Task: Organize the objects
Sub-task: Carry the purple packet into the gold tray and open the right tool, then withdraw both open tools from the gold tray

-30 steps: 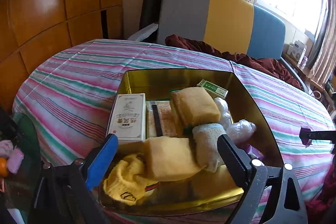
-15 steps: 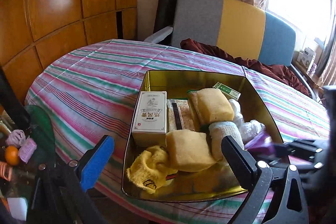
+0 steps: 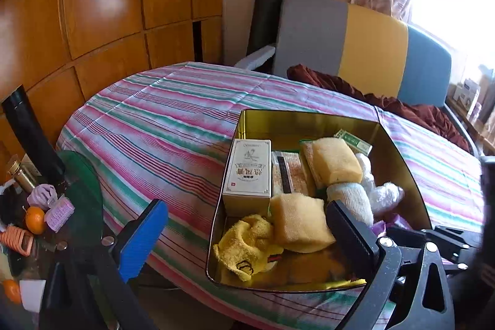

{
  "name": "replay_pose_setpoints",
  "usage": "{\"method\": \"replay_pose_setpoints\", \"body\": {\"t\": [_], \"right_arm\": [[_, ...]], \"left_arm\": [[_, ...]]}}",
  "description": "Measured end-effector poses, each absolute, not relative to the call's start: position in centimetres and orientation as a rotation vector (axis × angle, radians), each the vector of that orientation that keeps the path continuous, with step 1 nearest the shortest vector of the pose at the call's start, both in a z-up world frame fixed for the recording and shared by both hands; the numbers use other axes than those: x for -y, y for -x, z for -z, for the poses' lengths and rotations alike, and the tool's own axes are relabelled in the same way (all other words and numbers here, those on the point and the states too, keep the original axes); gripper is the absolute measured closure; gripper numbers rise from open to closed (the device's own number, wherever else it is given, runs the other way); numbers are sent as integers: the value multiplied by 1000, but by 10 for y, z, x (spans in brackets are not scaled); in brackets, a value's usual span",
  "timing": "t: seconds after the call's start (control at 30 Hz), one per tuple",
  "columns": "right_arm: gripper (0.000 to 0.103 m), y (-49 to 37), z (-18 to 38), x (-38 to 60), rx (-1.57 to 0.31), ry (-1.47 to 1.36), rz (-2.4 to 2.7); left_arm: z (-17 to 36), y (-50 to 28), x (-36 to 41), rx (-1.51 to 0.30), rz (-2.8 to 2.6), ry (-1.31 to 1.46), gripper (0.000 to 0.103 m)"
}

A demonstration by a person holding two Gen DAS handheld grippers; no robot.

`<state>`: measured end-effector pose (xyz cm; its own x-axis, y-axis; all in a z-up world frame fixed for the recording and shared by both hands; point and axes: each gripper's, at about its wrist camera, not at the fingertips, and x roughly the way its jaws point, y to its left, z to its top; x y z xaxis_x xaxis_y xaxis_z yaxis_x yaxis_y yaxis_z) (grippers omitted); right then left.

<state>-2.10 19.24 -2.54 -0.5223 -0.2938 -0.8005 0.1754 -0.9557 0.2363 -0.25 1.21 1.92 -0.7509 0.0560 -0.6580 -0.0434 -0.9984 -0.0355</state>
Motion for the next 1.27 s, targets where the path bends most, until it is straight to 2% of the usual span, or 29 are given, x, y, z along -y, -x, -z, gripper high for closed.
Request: {"method": "replay_pose_setpoints", "body": {"t": [0.1, 0.47, 1.27], "right_arm": [[54, 15, 11, -199, 207, -1290, 2629], [54, -26, -26, -205, 94, -1158, 2985], [54, -16, -19, -205, 64, -1196, 2979]], "left_arm": [[-22, -1, -14, 27, -2897, 1075, 0], [-26, -16, -27, -9, -2865, 1026, 0], [-17, -12, -28, 1, -2850, 1068, 0]]}}
